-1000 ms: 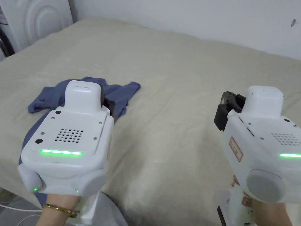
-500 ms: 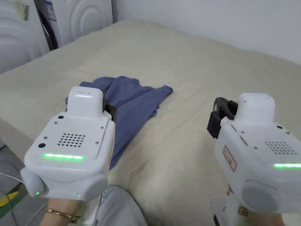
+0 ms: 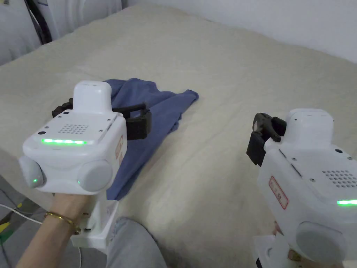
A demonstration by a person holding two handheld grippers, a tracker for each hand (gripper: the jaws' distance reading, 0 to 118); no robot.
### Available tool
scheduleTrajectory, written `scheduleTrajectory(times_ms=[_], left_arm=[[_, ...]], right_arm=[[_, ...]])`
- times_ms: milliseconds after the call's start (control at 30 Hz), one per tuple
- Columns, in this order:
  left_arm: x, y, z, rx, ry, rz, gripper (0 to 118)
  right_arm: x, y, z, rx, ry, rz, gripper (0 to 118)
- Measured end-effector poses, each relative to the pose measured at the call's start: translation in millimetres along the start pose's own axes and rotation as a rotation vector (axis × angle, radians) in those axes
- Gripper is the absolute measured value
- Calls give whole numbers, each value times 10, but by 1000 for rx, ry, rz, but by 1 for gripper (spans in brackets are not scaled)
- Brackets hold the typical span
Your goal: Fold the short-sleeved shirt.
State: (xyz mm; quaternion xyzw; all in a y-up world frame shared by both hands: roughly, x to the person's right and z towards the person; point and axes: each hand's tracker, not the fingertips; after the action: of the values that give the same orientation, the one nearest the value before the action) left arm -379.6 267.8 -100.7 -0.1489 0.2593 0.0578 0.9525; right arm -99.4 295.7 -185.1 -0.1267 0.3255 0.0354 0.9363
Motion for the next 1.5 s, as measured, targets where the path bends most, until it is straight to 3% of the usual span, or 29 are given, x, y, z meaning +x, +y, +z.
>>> scheduleTrajectory(times_ms=[400, 600, 833, 900, 933, 1000, 1033, 1100, 1133, 1167, 1233, 1367, 1500], left_arm=[[73, 291, -2162, -332, -20, -118, 117], [36, 208, -3202, -606, -59, -16, 117], [92, 26, -3727, -766, -58, -46, 112], [130, -44, -3788, -806, -65, -60, 102], [154, -82, -3812, -818, -63, -69, 84], [145, -149, -3863, -820, -7, -105, 81], [160, -136, -3840, -806, -34, -82, 74], [148, -122, -3861, -804, -70, -76, 41], [156, -101, -3846, -793, -119, -58, 11], [191, -90, -3836, -772, -60, -105, 2], [288, -129, -3698, -737, -4, -167, 2], [290, -126, -3560, -694, 15, -46, 2], [279, -28, -3356, -632, 39, -13, 1]], right_arm=[[320, -61, -481, -66, -52, -31, 2], [481, -123, -806, -114, -73, -49, 2], [618, -320, -1129, -180, -104, -43, 2], [656, -402, -1188, -207, -115, -60, 2], [670, -443, -1199, -217, -119, -74, 2], [693, -503, -1206, -236, -122, -100, 2], [703, -535, -1204, -242, -120, -106, 2], [708, -577, -1211, -257, -122, -107, 2], [704, -598, -1217, -268, -130, -103, 2], [706, -609, -1210, -270, -129, -104, 2], [712, -608, -1182, -273, -120, -117, 2], [712, -547, -1105, -265, -140, -109, 2], [742, -430, -986, -235, -154, -116, 2]])
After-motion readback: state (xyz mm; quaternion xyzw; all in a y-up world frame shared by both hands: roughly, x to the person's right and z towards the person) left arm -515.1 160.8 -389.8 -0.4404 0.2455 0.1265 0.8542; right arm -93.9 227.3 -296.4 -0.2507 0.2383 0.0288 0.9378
